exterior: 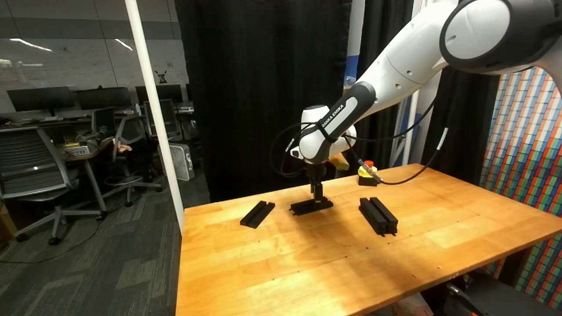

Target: Stack up the black objects on the table.

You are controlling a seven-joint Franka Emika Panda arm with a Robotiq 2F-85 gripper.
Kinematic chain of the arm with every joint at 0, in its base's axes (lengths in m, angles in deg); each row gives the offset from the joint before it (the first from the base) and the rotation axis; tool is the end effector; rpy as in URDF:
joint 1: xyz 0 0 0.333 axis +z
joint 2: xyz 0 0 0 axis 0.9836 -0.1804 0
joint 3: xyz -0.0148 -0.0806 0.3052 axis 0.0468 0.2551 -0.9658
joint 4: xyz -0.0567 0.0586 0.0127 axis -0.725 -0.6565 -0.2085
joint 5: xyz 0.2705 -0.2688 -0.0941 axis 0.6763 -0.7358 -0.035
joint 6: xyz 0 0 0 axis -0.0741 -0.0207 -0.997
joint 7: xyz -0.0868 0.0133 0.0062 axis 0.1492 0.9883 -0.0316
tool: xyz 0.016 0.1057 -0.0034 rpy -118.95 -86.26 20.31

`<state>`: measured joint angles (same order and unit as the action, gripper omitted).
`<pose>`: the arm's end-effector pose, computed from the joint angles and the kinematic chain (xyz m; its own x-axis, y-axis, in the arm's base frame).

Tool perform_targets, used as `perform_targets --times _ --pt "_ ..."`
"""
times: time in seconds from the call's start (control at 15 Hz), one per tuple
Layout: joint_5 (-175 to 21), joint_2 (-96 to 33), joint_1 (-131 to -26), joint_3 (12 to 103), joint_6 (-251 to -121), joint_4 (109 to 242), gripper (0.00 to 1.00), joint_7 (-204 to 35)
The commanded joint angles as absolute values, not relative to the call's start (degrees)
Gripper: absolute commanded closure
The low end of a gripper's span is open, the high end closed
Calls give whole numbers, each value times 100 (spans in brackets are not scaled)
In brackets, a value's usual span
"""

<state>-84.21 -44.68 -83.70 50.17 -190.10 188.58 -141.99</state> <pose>0.6515 -0.0120 0.2514 0.5171 0.8549 -0.0413 0.8532 -0.5110 0.1044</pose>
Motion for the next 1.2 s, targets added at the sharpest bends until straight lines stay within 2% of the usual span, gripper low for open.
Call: perform_targets --times 0.0,1.0,1.07,1.13 --pt "-8298 -4744 -8520 4858 -18964 18470 0 -14579" --pt "-8180 -5421 -8622 4740 -18728 17769 0 -15045" --pt "-8175 -5450 -8629 4736 -18732 17742 25 -15069" --pt "-8172 -5468 -8628 4741 -18728 17718 28 -15079"
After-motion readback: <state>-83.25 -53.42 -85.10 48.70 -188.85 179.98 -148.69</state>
